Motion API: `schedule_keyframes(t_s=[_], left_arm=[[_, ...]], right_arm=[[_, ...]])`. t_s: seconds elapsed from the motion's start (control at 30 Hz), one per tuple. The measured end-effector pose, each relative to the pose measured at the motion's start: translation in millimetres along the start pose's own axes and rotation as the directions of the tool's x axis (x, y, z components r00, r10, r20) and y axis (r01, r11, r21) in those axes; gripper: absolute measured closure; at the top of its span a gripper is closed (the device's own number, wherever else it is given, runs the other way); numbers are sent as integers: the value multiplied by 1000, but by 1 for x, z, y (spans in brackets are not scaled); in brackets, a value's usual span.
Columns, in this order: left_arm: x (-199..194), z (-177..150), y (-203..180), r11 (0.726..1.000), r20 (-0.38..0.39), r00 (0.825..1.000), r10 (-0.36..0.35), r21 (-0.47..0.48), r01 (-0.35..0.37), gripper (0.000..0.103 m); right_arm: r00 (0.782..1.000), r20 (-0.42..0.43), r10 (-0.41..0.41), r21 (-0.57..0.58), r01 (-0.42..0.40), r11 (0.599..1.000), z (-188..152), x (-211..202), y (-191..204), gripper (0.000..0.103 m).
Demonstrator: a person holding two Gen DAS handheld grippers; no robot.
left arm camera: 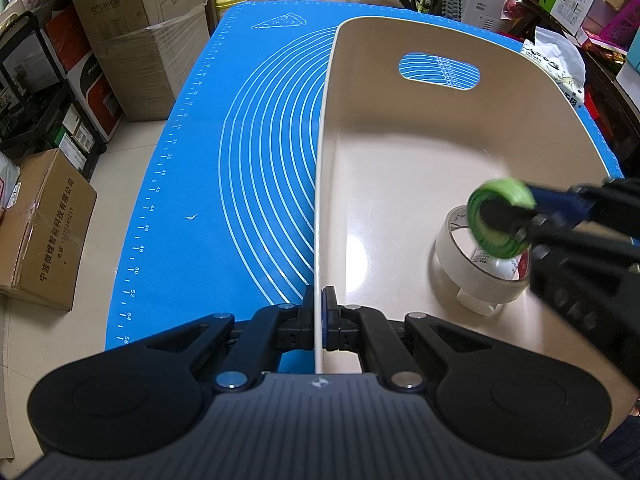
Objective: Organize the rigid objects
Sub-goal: 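Drop the green tape roll inside the clear tape roll in the basket, then move the right tool to the black TV remote and grasp it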
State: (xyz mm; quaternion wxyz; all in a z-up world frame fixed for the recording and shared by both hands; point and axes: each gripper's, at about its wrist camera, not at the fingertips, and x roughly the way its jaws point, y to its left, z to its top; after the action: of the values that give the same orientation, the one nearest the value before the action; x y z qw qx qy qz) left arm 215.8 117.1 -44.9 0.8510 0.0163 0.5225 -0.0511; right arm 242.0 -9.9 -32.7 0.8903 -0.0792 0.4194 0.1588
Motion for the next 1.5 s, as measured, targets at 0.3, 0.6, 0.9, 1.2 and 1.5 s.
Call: schedule_keyframes(t_s=[0.3,0.6,0.9,1.2,1.5], left_arm=[[0,0,0,1000,0,1000,1,1,-1,100],[1,1,-1,1000,1,1000,1,3,-1,100],[1,1,-2,1000,-1,1000,2,3,-2,100],[1,0,-1,1000,-1,1000,2,3,-2,100],[1,1,-2,1000,-1,1000,1,3,-1,100]], right_arm=[[989,-151,-1,-35,-4,999,-5,24,10,74],[988,-148,-29,-55,21,998,-5,20,11,35],[997,-29,-66,-21,65,998,1,-12,0,11],[974,187,-127,72,115,991,-4,-72,-39,7],[942,214,-257,207,213,955,-29,-94,-105,3]])
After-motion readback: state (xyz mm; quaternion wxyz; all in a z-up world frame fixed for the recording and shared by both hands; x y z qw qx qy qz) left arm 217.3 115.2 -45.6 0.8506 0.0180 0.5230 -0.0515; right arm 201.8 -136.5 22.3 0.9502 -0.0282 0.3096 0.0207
